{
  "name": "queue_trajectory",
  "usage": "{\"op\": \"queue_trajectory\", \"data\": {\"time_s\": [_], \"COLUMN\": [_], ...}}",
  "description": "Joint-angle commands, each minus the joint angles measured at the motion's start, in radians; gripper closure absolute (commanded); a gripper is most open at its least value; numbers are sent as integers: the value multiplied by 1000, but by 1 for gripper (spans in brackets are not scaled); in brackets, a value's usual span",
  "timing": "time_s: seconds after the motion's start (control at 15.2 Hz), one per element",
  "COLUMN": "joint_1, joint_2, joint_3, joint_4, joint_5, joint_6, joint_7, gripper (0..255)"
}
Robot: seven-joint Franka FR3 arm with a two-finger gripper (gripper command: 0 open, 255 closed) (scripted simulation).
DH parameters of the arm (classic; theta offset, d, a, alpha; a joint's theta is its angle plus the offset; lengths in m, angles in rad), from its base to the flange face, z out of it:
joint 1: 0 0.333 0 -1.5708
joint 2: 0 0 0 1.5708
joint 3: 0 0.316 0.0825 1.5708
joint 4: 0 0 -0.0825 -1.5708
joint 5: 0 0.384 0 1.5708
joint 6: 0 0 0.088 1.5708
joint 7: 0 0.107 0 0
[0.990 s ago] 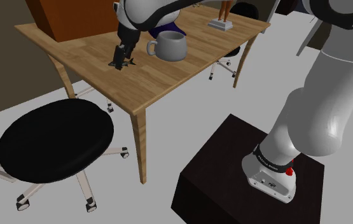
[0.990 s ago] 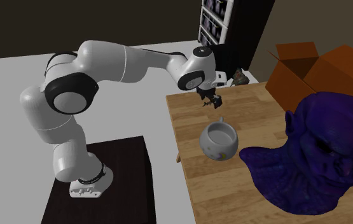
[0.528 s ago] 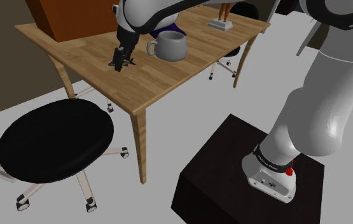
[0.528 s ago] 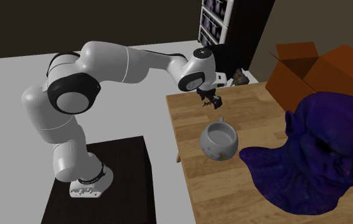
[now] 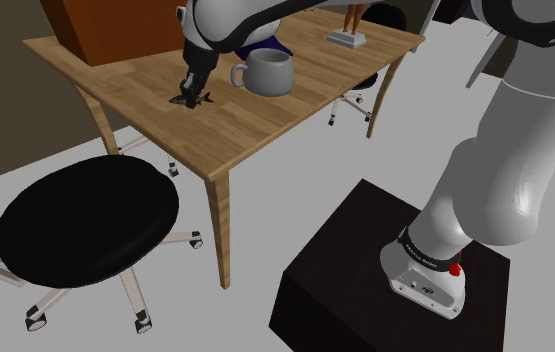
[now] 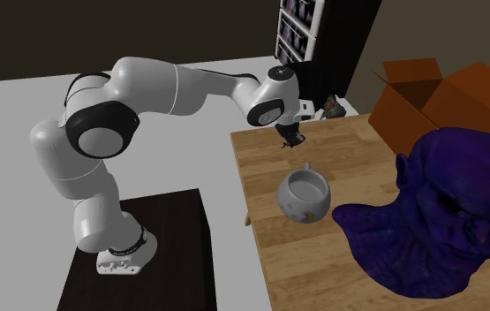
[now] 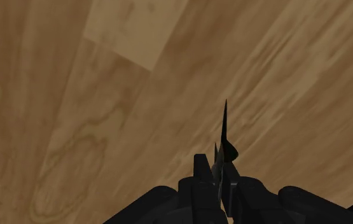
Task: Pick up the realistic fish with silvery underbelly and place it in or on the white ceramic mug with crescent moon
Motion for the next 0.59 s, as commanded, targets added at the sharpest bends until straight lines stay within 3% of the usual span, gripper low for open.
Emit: {"op": "queue_trajectory", "data": {"time_s": [0.0, 0.53], "joint_1": [-1, -1], "joint_2": [2, -18], "joint_3": [-1, -2], "joint_4": [-1, 41], "joint_5": [0, -4], "joint_6": [0, -61], "joint_7": [0, 4], "gripper": [255, 255]}}
